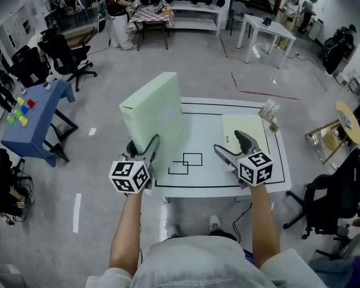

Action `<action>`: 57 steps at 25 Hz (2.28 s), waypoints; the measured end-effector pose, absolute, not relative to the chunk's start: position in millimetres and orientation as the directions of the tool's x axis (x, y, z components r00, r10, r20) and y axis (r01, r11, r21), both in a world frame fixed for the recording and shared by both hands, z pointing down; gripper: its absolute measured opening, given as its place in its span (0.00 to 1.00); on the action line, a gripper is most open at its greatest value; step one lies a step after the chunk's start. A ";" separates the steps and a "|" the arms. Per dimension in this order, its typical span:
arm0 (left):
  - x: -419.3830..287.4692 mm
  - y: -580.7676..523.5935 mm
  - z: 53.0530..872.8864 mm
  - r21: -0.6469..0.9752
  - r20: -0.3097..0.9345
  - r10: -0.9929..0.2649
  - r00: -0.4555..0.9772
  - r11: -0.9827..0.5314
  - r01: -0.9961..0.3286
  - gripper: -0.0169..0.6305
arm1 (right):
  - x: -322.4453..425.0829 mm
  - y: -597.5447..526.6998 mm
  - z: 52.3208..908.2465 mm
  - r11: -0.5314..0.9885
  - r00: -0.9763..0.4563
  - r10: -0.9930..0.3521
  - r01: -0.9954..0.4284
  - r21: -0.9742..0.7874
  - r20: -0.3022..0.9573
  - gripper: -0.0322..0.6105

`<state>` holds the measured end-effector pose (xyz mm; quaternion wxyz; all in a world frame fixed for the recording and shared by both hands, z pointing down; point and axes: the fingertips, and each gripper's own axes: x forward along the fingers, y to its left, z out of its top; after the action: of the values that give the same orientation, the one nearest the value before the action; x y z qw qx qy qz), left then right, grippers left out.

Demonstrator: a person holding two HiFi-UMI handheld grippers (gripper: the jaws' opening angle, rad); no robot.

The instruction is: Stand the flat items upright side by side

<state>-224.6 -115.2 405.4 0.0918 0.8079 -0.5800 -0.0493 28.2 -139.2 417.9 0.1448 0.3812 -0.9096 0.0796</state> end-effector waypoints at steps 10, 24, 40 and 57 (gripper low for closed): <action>-148.4 -146.6 422.3 0.112 0.025 -0.980 0.198 -0.194 -0.975 0.45 | 112.4 -178.9 434.0 0.669 -0.636 -0.700 -0.743 -0.014 0.324 0.53; -95.7 -179.3 486.1 -0.061 -0.017 -0.998 0.058 -0.057 -0.996 0.46 | 171.9 -205.2 481.4 0.690 -0.661 -0.651 -0.720 -0.073 0.373 0.47; -80.3 -181.8 541.3 -0.053 0.066 -0.997 -0.050 0.046 -0.998 0.52 | 203.0 -210.4 491.7 0.687 -0.653 -0.652 -0.724 -0.063 0.385 0.46; -74.2 -127.1 544.2 0.170 0.193 -0.981 0.015 0.019 -0.985 0.59 | 229.2 -179.3 485.4 0.677 -0.644 -0.659 -0.733 -0.068 0.388 0.45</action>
<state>-74.2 -127.1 544.2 0.1293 0.7004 -0.7019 0.0081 229.2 -179.3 485.4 0.1680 0.3868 -0.9000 0.1100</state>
